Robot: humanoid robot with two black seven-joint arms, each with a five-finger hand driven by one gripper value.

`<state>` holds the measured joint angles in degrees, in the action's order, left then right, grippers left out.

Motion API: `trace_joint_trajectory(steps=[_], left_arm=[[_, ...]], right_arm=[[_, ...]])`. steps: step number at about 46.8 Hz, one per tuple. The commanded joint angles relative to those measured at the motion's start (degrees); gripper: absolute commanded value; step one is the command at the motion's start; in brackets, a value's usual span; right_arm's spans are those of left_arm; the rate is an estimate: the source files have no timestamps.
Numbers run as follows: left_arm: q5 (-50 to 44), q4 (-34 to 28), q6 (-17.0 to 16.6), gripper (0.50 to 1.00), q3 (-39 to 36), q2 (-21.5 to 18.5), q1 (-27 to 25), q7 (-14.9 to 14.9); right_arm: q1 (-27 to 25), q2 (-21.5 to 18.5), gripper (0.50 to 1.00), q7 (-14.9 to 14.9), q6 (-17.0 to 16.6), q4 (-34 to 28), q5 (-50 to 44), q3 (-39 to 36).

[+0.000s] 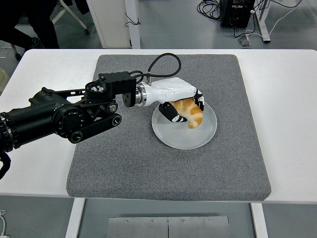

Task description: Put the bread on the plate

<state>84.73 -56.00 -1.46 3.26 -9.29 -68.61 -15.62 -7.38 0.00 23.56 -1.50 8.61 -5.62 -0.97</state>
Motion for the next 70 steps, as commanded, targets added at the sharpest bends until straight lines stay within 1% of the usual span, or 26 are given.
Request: trace_joint_trajectory(steps=[1,8,16,20,25,37,61,62,63,64,65,67,70], left_arm=[[0.0,0.28,-0.3,0.5,-0.09,0.24,0.58,-0.02],[-0.09,1.51,-1.09,0.5,-0.18,1.47,1.98,-0.02],[0.0,1.95,-2.32,0.5,-0.18,1.99,3.57,-0.02],[0.0,2.83,-3.02,0.5,-0.18,2.26,3.74,-0.02],[0.0,3.8,-3.81,0.5,-0.27,2.44,3.74,-0.72],[-0.79,5.91,-6.53,0.5,-3.7,3.31,3.74,-0.99],[-1.84,5.99,-6.98,0.5,-3.79,3.23,3.39,-0.81],[-2.2,5.99,-6.98,0.696,-3.79,3.23,3.31,-0.81],[-2.55,5.99,-6.98,0.864,-3.79,3.23,3.3,-0.81],[-2.81,5.99,-6.98,0.909,-3.79,3.23,3.3,-0.9],[-2.99,5.99,-6.98,0.916,-3.79,3.23,3.3,-0.99],[-3.17,5.99,-6.89,0.97,-3.79,3.23,3.22,-1.07],[-3.25,5.91,-6.8,0.977,-3.79,3.23,3.22,-1.43]], right_arm=[[0.0,0.0,1.0,0.0,0.01,0.0,0.0,0.0],[0.0,0.0,1.0,0.0,0.01,0.0,-0.09,0.0],[0.0,0.0,1.0,0.0,0.01,0.0,0.0,0.0],[0.0,0.0,1.0,0.0,0.01,0.0,0.0,0.0],[0.0,0.0,1.0,0.0,-0.08,0.0,-0.09,0.0],[0.0,0.0,1.0,0.0,0.01,0.0,0.0,0.0],[0.0,0.0,1.0,0.0,0.01,0.0,0.0,0.0],[0.0,0.0,1.0,0.0,-0.08,0.0,0.0,0.0],[0.0,0.0,1.0,0.0,0.01,0.0,0.0,0.0],[0.0,0.0,1.0,0.0,0.01,0.0,0.0,0.0],[0.0,0.0,1.0,0.0,-0.08,0.0,0.0,0.0],[0.0,0.0,1.0,0.0,0.01,0.0,0.0,0.0],[0.0,0.0,1.0,0.09,0.01,0.0,0.0,0.0]])
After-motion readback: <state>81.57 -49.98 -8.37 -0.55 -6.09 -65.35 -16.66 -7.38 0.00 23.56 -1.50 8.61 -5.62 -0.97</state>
